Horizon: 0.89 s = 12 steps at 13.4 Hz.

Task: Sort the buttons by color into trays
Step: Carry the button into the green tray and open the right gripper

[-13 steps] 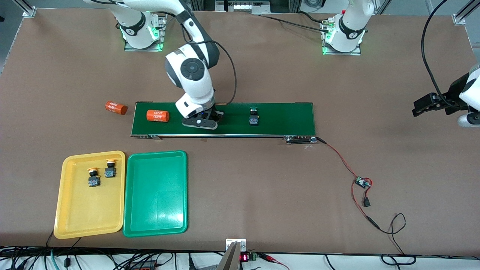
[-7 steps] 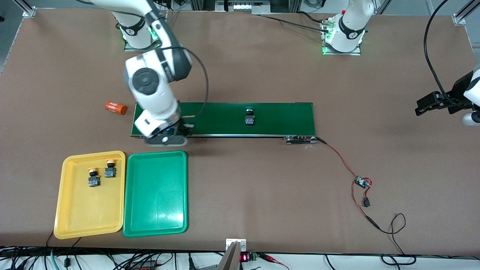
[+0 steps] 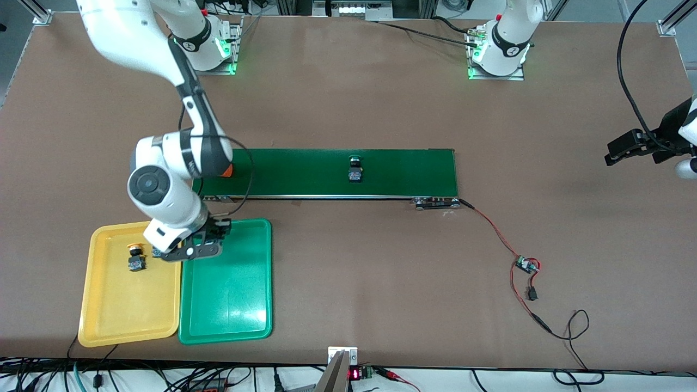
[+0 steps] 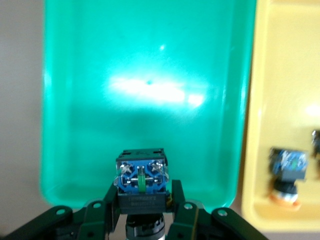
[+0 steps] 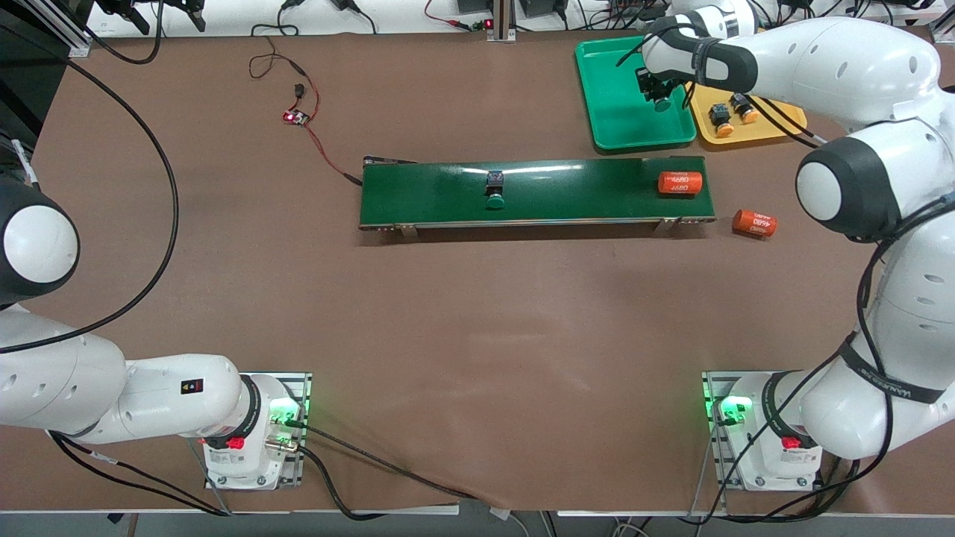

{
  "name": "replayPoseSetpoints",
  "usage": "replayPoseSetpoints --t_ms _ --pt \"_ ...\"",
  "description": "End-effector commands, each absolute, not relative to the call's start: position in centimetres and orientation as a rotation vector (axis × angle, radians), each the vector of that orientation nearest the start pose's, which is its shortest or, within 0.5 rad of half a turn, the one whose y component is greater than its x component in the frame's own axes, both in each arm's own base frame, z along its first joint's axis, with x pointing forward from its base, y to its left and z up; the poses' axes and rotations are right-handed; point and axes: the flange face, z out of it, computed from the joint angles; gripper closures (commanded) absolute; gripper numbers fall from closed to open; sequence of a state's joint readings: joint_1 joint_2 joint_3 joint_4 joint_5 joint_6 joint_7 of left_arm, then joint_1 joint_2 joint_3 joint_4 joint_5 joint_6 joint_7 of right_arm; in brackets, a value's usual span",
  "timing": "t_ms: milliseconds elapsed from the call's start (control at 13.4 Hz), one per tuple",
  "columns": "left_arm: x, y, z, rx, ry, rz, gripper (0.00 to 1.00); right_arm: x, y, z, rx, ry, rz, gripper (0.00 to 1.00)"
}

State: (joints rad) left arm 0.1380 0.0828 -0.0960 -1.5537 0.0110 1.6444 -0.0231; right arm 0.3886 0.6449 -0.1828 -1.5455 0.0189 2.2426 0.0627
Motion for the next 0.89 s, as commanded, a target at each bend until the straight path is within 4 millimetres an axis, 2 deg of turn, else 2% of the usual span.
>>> replayPoseSetpoints --t_ms 0,149,298,447,596,819 --pt "58.1 2.9 60.0 -3.157 -0.088 -0.013 0.0 71.5 15.9 26.9 -3.207 -0.318 -0.177 0.94" --pt "58.1 3.1 59.9 -3.156 -0.096 -0.013 0.0 71.9 15.4 25.2 -3.206 -0.318 -0.212 0.93" --pt "58.1 3.4 59.9 -3.156 -0.088 -0.011 0.0 72.1 14.9 23.4 -3.208 -0.315 -0.232 0.84" --pt "58.1 3.2 59.8 -3.157 -0.088 -0.011 0.0 72.1 15.1 22.1 -3.209 -0.32 -0.233 0.84" --pt "58.1 3.7 59.6 -3.16 -0.113 -0.001 0.0 72.0 14.9 21.4 -3.211 -0.317 -0.221 0.8" --pt "58.3 4.3 59.7 -3.173 -0.137 -0.019 0.0 71.9 14.9 20.6 -3.214 -0.321 -0.201 0.48"
